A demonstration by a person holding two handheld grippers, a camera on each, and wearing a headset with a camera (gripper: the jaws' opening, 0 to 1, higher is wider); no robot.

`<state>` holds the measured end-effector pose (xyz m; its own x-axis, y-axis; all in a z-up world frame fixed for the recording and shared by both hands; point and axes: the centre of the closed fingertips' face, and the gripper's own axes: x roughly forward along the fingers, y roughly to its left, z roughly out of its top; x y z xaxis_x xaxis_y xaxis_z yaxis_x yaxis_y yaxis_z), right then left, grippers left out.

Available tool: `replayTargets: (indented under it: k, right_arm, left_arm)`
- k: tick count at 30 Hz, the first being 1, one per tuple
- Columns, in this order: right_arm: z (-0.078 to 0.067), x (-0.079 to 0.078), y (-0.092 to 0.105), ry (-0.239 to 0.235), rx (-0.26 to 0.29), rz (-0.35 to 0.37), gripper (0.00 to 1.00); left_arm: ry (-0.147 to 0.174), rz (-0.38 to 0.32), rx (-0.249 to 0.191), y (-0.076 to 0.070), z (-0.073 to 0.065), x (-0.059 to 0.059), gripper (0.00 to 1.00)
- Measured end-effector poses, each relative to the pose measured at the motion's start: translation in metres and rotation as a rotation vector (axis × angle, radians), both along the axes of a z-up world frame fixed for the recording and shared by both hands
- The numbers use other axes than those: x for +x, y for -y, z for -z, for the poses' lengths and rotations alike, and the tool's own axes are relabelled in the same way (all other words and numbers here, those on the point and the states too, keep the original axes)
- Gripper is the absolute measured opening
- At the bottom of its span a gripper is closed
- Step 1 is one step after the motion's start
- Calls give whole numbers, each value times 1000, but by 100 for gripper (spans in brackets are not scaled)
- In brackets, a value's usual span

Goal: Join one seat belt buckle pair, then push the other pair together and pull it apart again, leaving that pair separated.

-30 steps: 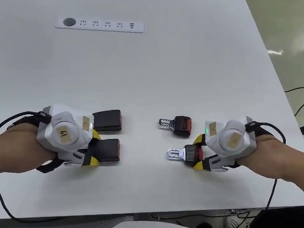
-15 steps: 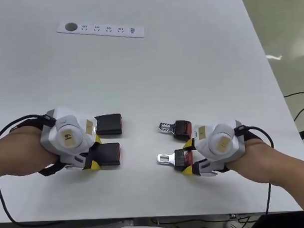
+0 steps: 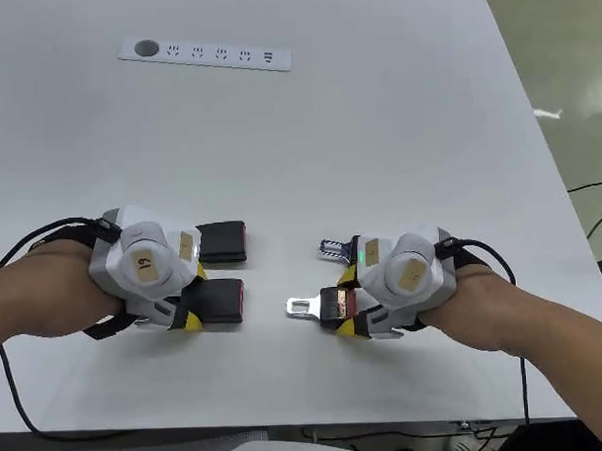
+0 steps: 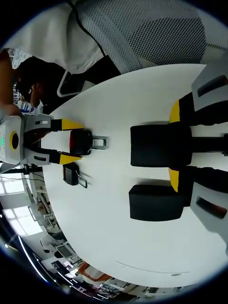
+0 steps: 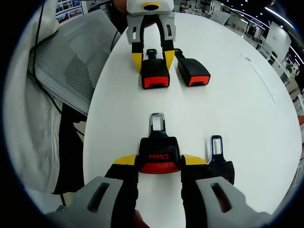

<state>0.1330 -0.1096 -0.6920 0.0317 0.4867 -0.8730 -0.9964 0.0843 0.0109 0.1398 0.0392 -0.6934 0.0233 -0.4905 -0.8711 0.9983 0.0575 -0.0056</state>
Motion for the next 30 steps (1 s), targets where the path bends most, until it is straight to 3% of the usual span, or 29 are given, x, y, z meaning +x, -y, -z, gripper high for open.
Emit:
replayTargets:
  k: [20,30]
  right_arm:
    - [1,3,-48,-10,51,-21,33]
    - [-1,4,-53,-14,59,-17,33]
  left_arm:
    - [-1,6,20,2,-1,-1,33]
    - [-2,18,25,1,0,0,33]
